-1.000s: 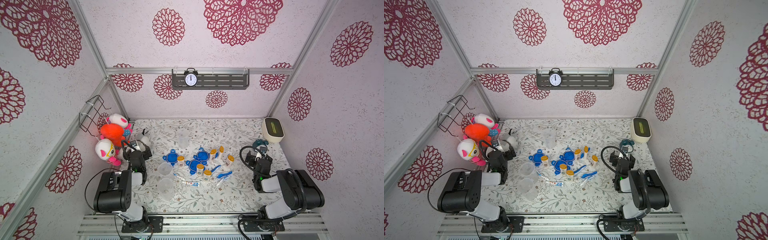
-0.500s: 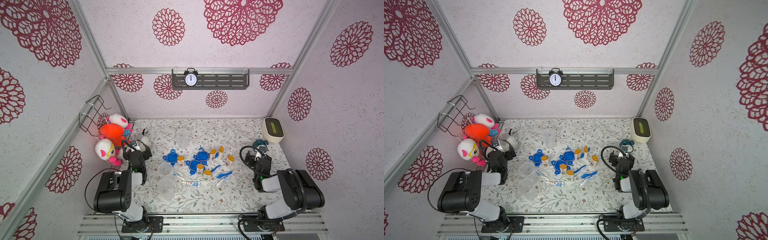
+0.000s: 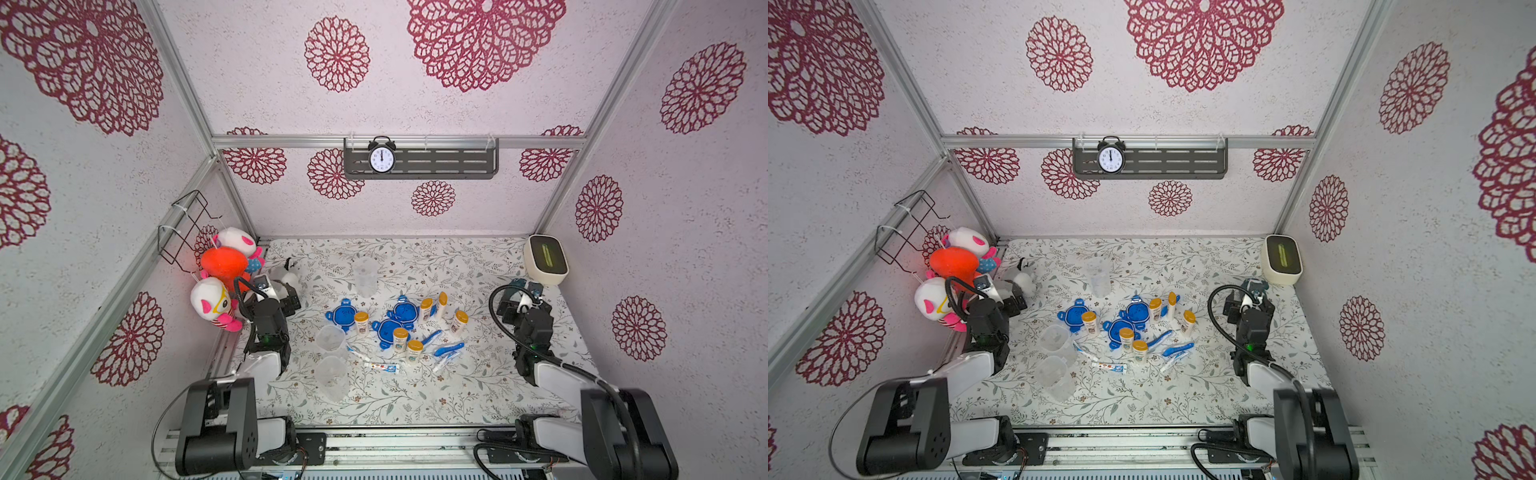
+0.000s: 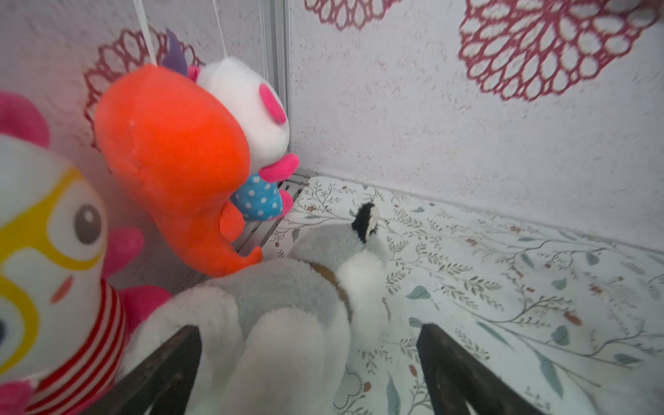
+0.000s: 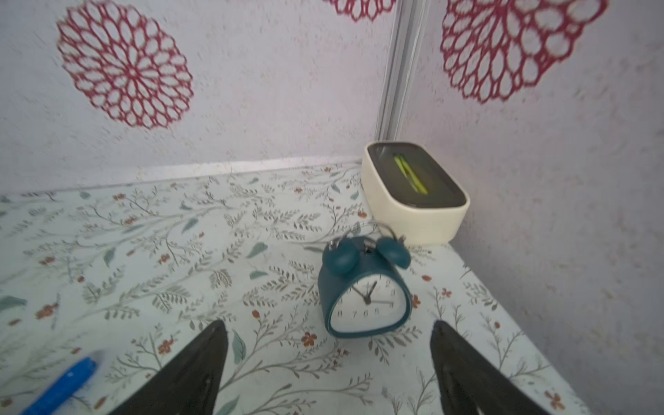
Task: Pack away toiletry kits
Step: Pick up the toiletry item from the center of the board.
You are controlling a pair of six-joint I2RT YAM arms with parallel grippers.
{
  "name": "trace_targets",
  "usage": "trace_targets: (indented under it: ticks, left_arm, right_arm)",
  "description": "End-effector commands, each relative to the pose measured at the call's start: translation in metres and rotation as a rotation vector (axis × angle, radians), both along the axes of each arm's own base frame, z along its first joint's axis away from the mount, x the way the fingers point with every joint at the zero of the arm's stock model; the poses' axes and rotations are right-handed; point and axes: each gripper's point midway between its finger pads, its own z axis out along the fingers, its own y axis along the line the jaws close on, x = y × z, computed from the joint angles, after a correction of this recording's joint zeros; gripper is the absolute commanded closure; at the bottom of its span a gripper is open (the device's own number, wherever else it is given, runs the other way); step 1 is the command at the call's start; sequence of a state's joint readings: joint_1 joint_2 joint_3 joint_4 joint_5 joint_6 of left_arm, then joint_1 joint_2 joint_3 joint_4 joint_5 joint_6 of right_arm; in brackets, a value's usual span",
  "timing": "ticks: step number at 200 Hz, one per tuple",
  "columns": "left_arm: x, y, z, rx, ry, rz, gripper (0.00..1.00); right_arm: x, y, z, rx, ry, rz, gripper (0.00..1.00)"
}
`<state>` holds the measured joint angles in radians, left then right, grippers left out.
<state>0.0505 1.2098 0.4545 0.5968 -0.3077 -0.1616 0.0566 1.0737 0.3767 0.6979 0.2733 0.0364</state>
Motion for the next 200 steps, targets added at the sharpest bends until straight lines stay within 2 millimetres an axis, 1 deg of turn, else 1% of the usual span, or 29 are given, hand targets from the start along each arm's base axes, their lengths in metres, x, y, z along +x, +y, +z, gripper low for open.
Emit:
trace_targets:
  ticks: [1, 7, 17, 19, 23, 24, 26, 27, 30, 31, 41, 48, 56, 61, 76, 86, 102, 112, 125, 147, 170, 189, 200]
  left_arm:
    - [-0.004, -0.031, 0.033, -0.051, 0.017, -0.089, 0.02]
    - [-0.003, -0.046, 0.044, -0.056, 0.015, -0.151, 0.02]
    - [-0.002, -0.073, 0.058, -0.06, -0.001, -0.285, 0.01]
    - [-0.002, -0.078, 0.06, -0.058, -0.006, -0.312, 0.01]
    - [-0.002, -0.088, 0.064, -0.061, -0.015, -0.369, 0.01]
    - [-0.002, -0.09, 0.066, -0.061, -0.018, -0.381, 0.01]
    - [-0.001, -0.094, 0.068, -0.062, -0.024, -0.406, 0.01]
    - [-0.001, -0.097, 0.069, -0.063, -0.026, -0.418, 0.01]
    - [-0.001, -0.101, 0.072, -0.064, -0.034, -0.442, 0.01]
    - [-0.001, -0.102, 0.073, -0.065, -0.036, -0.451, 0.01]
    - [0.001, -0.117, 0.08, -0.059, -0.039, -0.538, 0.0]
    - [0.003, -0.128, 0.082, -0.042, -0.026, -0.601, 0.01]
    - [0.007, -0.138, 0.08, -0.025, -0.007, -0.666, 0.01]
    - [0.009, -0.144, 0.078, -0.016, 0.01, -0.706, 0.01]
    - [0.013, -0.161, 0.063, -0.005, 0.102, -0.816, 0.05]
    - [0.013, -0.166, 0.053, -0.013, 0.165, -0.85, 0.07]
    - [0.008, -0.168, 0.042, -0.022, 0.208, -0.868, 0.07]
    - [0.002, -0.169, 0.038, -0.017, 0.21, -0.873, 0.07]
    - [-0.008, -0.173, 0.036, 0.004, 0.192, -0.902, 0.07]
    - [-0.029, -0.197, 0.04, 0.02, 0.171, -1.051, 0.08]
    - [-0.045, -0.219, 0.037, 0.025, 0.196, -1.188, 0.1]
    - [-0.052, -0.23, 0.034, 0.016, 0.241, -1.249, 0.15]
    - [-0.054, -0.233, 0.034, 0.013, 0.255, -1.267, 0.16]
  right_arm:
    - [-0.009, 0.024, 0.053, 0.047, 0.029, 0.128, 0.18]
    - [-0.011, 0.037, 0.069, 0.044, 0.025, 0.2, 0.2]
    - [-0.015, 0.058, 0.081, 0.04, 0.053, 0.305, 0.21]
    - [-0.015, 0.061, 0.081, 0.04, 0.064, 0.324, 0.22]
    - [-0.017, 0.069, 0.087, 0.036, 0.067, 0.369, 0.22]
    - [-0.017, 0.072, 0.085, 0.037, 0.074, 0.381, 0.23]
    - [-0.017, 0.075, 0.09, 0.035, 0.07, 0.401, 0.23]
    - [-0.018, 0.078, 0.088, 0.035, 0.078, 0.413, 0.23]
    - [-0.018, 0.083, 0.091, 0.033, 0.081, 0.444, 0.24]
    - [-0.018, 0.086, 0.089, 0.033, 0.089, 0.456, 0.25]
    - [-0.019, 0.106, 0.092, 0.028, 0.115, 0.568, 0.28]
    - [-0.021, 0.124, 0.091, 0.025, 0.132, 0.667, 0.29]
    - [-0.021, 0.144, 0.091, 0.019, 0.148, 0.773, 0.31]
    - [-0.022, 0.157, 0.087, 0.014, 0.171, 0.837, 0.33]
    - [-0.025, 0.192, 0.085, 0.001, 0.231, 0.983, 0.38]
    - [-0.027, 0.211, 0.082, -0.006, 0.266, 1.037, 0.4]
    - [-0.041, 0.24, 0.074, -0.014, 0.323, 1.107, 0.41]
    - [-0.05, 0.251, 0.069, -0.012, 0.356, 1.115, 0.41]
    - [-0.071, 0.266, 0.059, -0.03, 0.414, 1.169, 0.41]
    - [-0.1, 0.277, 0.039, -0.07, 0.533, 1.204, 0.41]
    - [-0.129, 0.287, 0.016, -0.077, 0.636, 1.252, 0.41]
    - [-0.141, 0.288, -0.006, -0.113, 0.719, 1.234, 0.41]
    - [-0.144, 0.287, -0.016, -0.134, 0.759, 1.219, 0.44]
